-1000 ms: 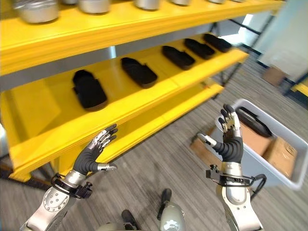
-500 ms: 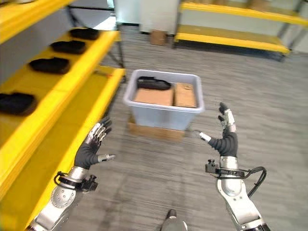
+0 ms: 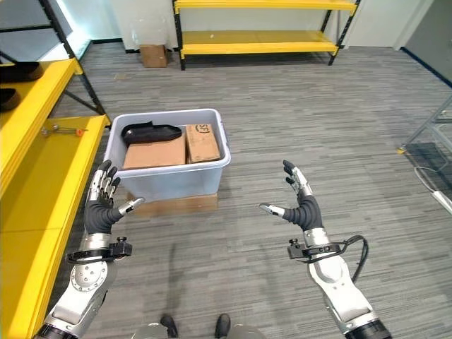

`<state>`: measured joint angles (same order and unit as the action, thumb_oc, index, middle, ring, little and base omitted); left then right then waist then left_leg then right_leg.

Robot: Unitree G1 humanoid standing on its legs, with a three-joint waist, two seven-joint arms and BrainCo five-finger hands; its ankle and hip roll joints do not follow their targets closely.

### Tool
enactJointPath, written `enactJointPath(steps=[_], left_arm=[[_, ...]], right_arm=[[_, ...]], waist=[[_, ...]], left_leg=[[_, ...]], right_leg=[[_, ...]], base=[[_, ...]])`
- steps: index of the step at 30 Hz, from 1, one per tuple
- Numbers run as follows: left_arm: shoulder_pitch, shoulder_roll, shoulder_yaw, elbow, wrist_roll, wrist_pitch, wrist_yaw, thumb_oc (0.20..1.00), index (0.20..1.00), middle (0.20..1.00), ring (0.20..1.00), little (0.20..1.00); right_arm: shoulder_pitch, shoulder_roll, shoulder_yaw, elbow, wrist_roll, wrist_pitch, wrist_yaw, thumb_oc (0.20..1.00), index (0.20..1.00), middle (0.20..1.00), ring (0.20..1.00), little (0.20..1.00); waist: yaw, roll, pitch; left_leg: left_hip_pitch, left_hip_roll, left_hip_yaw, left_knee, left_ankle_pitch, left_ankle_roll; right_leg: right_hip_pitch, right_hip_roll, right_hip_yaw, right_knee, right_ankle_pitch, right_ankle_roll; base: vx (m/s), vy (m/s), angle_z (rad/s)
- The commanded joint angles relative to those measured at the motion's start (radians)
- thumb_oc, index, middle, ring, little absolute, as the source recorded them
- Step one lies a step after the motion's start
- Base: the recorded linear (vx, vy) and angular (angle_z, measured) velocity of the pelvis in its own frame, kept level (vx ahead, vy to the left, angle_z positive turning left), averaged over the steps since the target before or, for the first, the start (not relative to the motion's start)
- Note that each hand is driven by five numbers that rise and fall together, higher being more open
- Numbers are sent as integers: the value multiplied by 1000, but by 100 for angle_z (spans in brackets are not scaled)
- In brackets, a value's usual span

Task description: Move parts from the plastic box to the shelf.

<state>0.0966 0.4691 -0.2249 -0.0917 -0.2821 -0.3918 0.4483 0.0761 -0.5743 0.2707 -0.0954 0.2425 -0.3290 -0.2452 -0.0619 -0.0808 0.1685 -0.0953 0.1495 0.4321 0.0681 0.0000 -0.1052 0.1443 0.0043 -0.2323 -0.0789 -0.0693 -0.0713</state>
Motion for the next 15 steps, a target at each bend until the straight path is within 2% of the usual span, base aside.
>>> enactJointPath(steps=[1, 3, 5, 8, 10, 11, 12, 13, 14, 15], left_arm=[[-13, -4, 38, -42, 40, -23, 45, 1000, 1000, 1000, 1000, 1000], [2, -8, 59, -36, 44, -37, 54, 1000, 1000, 1000, 1000, 1000], [9, -5, 72, -32, 47, -44, 47, 1000, 1000, 1000, 1000, 1000], [-4, 4, 79, -7, 43, -41, 18, 1000, 1000, 1000, 1000, 1000], [-12, 9, 77, 9, 79, -44, 9, 1000, 1000, 1000, 1000, 1000], [-21, 19, 73, 24, 75, -54, 4, 1000, 1000, 1000, 1000, 1000], [-26, 23, 73, 28, 79, -51, -11, 1000, 1000, 1000, 1000, 1000], [-37, 30, 69, 31, 97, -42, -27, 1000, 1000, 1000, 1000, 1000], [-37, 31, 71, 32, 90, -36, -36, 1000, 1000, 1000, 1000, 1000], [-27, 35, 73, 33, 97, -38, -40, 1000, 1000, 1000, 1000, 1000]], right_arm=[[-34, -12, -11, -67, -17, -38, 7, 1000, 1000, 1000, 1000, 1000], [-25, -3, 1, -66, -26, -56, 31, 1000, 1000, 1000, 1000, 1000], [-27, -1, 5, -65, -25, -58, 42, 1000, 1000, 1000, 1000, 1000], [-40, 16, 16, -48, -25, -55, 43, 1000, 1000, 1000, 1000, 1000], [-44, 25, 11, -38, -28, -57, 46, 1000, 1000, 1000, 1000, 1000], [-43, 32, -1, -45, -20, -51, 54, 1000, 1000, 1000, 1000, 1000], [-43, 38, -4, -49, -20, -45, 56, 1000, 1000, 1000, 1000, 1000], [-55, 52, 2, -43, -30, -32, 50, 1000, 1000, 1000, 1000, 1000], [-64, 62, 11, -32, -34, -29, 45, 1000, 1000, 1000, 1000, 1000], [-76, 78, 31, 1, -47, -47, 34, 1000, 1000, 1000, 1000, 1000]], waist=[[24, 26, 4], [32, 30, 10], [37, 31, 12], [44, 22, 5], [47, 16, -3], [52, 6, -11], [55, 1, -13], [61, -3, -10], [63, -5, -8], [70, 2, -3]], left_leg=[[33, 13, 35, -38, 57, 12], [7, 38, 29, -49, 89, 7], [11, 36, 31, -40, 77, 16], [25, 2, 46, -15, 15, 54], [41, -18, 53, -25, 3, 67], [52, -46, 52, -42, -7, 82], [64, -64, 51, -55, -16, 96], [91, -97, 46, -73, -43, 132], [105, -115, 40, -81, -58, 149], [130, -128, 28, -90, -72, 160]], right_leg=[[-13, -66, -91, 68, -18, 138], [0, -57, -92, 87, -43, 129], [-1, -54, -96, 109, -61, 126], [-6, -36, -105, 192, -127, 124], [-2, -21, -114, 220, -151, 126], [-7, -1, -119, 275, -156, 140], [-31, 2, -120, 354, -130, 165], [-116, -13, -121, 572, -41, 239], [-175, -30, -114, 661, -2, 275], [-244, -69, -112, 732, 21, 307]], base=[[262, 12, -30], [339, 67, -46], [286, 89, -52], [286, 134, -72], [260, 104, -16], [296, 126, 9], [352, 184, 6], [268, 169, 2], [296, 127, -2], [181, 34, -4]])
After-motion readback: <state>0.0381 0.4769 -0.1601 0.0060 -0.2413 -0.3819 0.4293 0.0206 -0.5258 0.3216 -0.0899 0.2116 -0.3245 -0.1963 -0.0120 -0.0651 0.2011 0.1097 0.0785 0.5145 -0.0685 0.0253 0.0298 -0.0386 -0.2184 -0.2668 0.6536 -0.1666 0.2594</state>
